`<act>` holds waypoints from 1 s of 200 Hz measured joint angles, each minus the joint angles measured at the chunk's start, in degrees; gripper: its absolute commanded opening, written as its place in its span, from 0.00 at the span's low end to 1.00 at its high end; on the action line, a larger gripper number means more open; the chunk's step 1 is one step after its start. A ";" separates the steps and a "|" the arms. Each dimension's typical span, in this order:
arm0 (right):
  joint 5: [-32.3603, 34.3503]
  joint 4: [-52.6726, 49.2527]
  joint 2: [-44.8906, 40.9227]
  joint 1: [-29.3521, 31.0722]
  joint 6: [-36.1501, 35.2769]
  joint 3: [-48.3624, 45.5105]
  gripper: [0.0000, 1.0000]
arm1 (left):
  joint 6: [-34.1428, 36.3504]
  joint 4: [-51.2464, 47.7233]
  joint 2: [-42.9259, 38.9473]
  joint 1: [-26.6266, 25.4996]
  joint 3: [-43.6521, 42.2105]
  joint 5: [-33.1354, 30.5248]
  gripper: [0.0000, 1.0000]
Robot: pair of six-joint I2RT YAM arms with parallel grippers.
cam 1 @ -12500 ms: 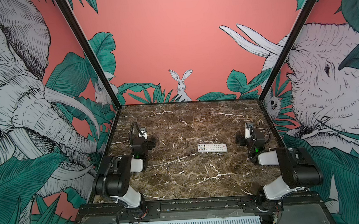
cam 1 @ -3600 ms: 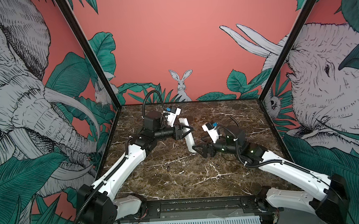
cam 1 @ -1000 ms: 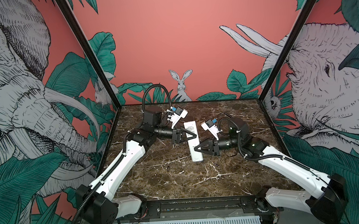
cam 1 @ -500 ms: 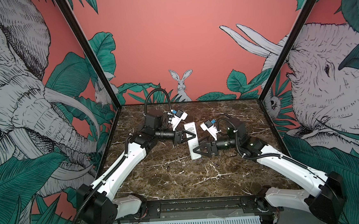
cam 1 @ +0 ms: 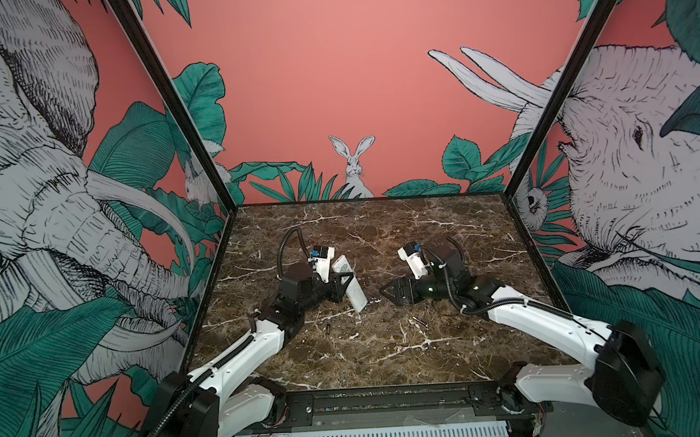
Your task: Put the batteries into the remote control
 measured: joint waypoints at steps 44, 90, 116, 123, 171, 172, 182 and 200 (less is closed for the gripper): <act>1.90 6.97 9.53 1.68 5.64 -0.17 0.95 | -5.53 12.76 1.38 0.02 -7.50 -6.64 0.00; 2.21 13.49 20.02 4.83 11.58 3.23 0.87 | -8.59 20.44 4.83 0.02 -10.62 -8.48 0.00; 2.38 18.32 24.13 5.68 15.61 3.43 0.84 | -9.62 23.80 5.84 0.02 -12.59 -8.96 0.00; 2.38 19.71 25.00 5.79 16.72 3.43 0.84 | -9.77 24.33 6.05 0.02 -12.92 -9.09 0.00; 2.86 26.77 27.78 7.02 21.75 3.43 0.83 | -10.19 28.13 7.91 0.02 -14.93 -9.81 0.00; 2.89 26.86 27.80 7.06 21.79 3.43 0.83 | -10.19 28.15 7.96 0.02 -14.97 -9.81 0.00; 3.08 28.04 27.87 7.34 22.56 3.32 0.83 | -10.16 28.61 8.35 0.02 -15.28 -10.01 0.00; 3.34 29.64 28.04 7.65 23.47 3.17 0.84 | -10.21 30.21 9.18 0.02 -15.96 -10.25 0.00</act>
